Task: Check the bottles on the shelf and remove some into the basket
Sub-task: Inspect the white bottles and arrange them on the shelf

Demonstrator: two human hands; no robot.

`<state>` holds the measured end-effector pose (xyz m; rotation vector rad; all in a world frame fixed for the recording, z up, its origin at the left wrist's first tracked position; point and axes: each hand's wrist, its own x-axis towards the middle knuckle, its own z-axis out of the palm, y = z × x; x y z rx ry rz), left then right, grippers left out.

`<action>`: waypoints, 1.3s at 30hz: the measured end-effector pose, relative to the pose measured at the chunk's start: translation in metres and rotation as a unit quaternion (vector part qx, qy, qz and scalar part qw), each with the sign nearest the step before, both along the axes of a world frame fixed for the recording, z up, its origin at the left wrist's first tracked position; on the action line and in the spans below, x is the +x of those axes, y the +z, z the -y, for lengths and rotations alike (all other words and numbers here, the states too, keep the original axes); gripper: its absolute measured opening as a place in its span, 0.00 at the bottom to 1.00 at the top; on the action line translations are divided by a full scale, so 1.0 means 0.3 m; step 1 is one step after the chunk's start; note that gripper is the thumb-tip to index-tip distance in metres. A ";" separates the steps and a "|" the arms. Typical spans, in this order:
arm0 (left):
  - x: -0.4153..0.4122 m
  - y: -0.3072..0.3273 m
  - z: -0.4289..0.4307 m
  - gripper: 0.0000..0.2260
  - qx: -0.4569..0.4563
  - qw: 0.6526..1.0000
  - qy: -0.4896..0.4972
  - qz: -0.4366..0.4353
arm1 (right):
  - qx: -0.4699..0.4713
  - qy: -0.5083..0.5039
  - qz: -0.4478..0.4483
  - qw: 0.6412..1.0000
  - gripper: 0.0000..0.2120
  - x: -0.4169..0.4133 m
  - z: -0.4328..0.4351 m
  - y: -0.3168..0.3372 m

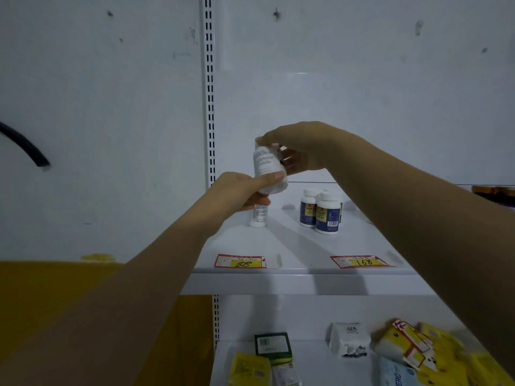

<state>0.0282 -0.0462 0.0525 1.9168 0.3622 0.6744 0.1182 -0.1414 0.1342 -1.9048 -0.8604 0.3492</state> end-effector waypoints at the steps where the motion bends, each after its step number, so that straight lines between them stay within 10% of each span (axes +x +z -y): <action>1: 0.002 -0.006 -0.003 0.23 0.031 0.999 0.021 -0.012 | 0.005 -0.001 0.021 1.000 0.12 0.010 -0.005 -0.007; 14: 0.001 -0.137 -0.138 0.25 0.228 0.957 0.137 -0.120 | -0.057 0.026 0.357 0.932 0.17 0.032 -0.171 -0.049; 23: -0.002 -0.243 -0.213 0.24 0.319 0.897 0.070 -0.297 | -0.093 0.044 0.373 0.922 0.19 0.122 -0.322 -0.179; 39: -0.003 -0.245 -0.217 0.21 0.320 0.889 0.080 -0.317 | -0.223 0.030 0.416 0.881 0.17 0.180 -0.408 -0.273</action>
